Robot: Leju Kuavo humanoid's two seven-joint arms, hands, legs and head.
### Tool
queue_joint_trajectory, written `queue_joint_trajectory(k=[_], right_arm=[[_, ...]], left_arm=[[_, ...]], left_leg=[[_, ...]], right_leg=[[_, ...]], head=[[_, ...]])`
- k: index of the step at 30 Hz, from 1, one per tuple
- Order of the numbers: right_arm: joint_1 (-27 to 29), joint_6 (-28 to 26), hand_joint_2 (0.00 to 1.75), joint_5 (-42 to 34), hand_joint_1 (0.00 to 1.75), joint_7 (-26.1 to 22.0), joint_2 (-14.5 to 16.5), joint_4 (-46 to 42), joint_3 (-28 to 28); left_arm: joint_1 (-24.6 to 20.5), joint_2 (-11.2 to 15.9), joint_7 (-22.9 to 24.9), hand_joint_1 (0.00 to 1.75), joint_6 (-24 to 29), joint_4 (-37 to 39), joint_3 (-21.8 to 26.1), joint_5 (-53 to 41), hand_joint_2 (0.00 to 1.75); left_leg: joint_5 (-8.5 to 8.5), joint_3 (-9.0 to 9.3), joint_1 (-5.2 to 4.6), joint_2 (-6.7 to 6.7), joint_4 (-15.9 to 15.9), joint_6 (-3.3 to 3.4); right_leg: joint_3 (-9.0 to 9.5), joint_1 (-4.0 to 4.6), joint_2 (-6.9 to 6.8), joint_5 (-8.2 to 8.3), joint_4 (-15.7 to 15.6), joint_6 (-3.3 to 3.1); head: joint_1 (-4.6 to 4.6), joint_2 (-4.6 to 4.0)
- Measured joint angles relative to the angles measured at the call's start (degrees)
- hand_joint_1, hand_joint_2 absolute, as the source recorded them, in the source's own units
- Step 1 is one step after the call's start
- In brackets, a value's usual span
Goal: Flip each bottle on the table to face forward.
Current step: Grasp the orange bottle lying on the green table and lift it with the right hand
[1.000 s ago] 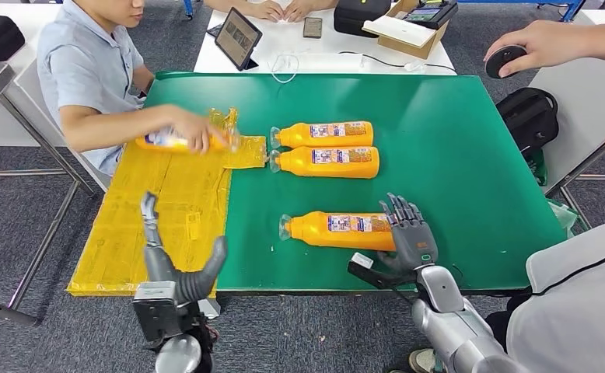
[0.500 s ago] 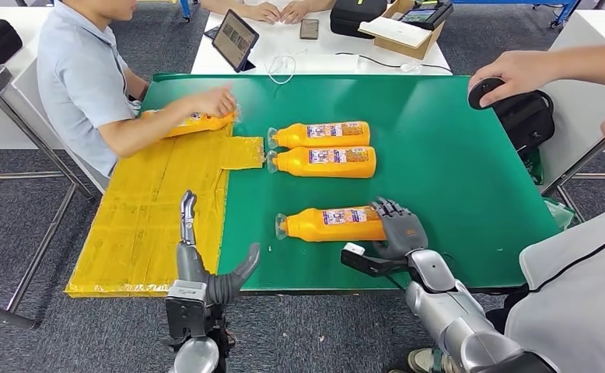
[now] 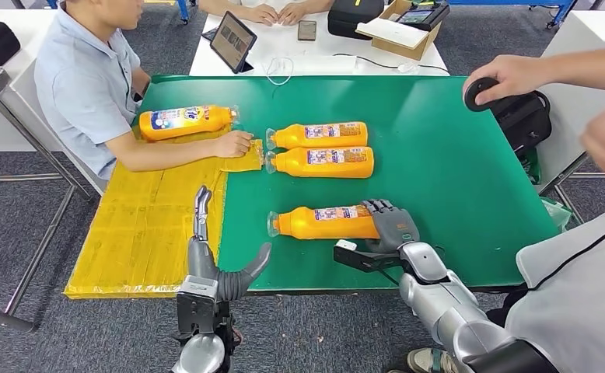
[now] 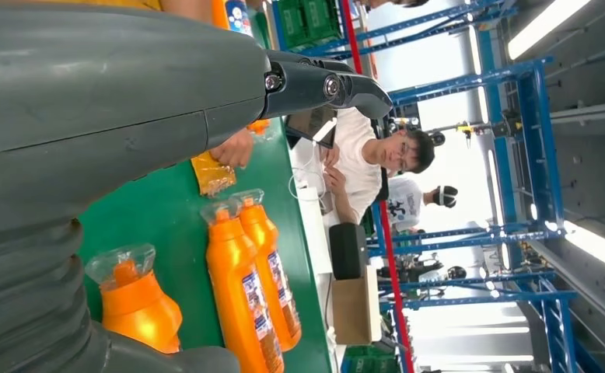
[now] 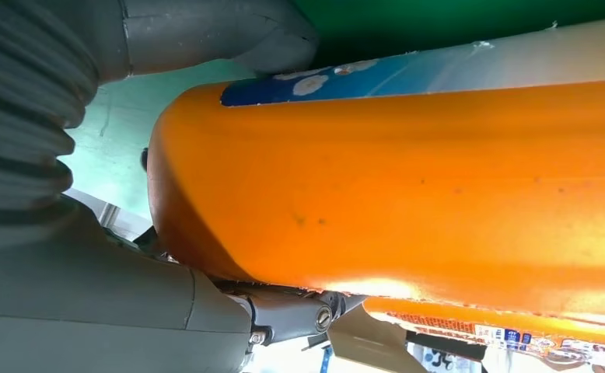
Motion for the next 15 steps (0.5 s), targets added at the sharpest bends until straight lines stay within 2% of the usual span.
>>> queue_joint_trajectory(k=[3,8,11,15], right_arm=[[0.0,-0.1,1.75,-2.4,1.75,-2.1,0.4,0.2,0.0],[1.7,-1.6,1.75,-15.5,1.75,-12.2,2.4,0.0,-3.4],[3.8,-4.1,1.75,-22.3,1.75,-16.6,3.7,-1.0,-6.4],[6.6,-5.3,1.75,-30.6,1.75,-20.9,4.8,-3.8,-9.7]], left_arm=[[-0.2,0.2,0.3,0.0,0.0,0.2,-0.2,1.5,1.75],[-0.1,0.4,0.2,0.0,-0.4,0.4,1.6,13.8,1.75],[0.3,0.7,4.3,0.0,-2.7,0.9,3.9,23.9,1.75],[1.8,1.0,7.4,0.0,-4.6,1.9,5.3,29.4,1.75]], left_leg=[[0.0,0.04,0.01,0.02,0.0,0.0],[0.0,0.0,0.03,0.03,0.0,0.0],[0.01,-0.11,0.04,-0.04,0.0,-0.01],[0.03,-0.43,0.04,-0.15,0.0,-0.01]], right_leg=[[0.05,0.02,0.01,0.0,0.0,0.0],[0.05,0.04,0.0,0.0,0.0,-0.01],[0.0,0.05,-0.01,-0.01,0.0,-0.01],[-0.24,0.04,-0.03,-0.01,0.0,-0.01]], head=[[0.01,0.0],[0.01,0.0],[0.0,0.0],[0.01,0.0]])
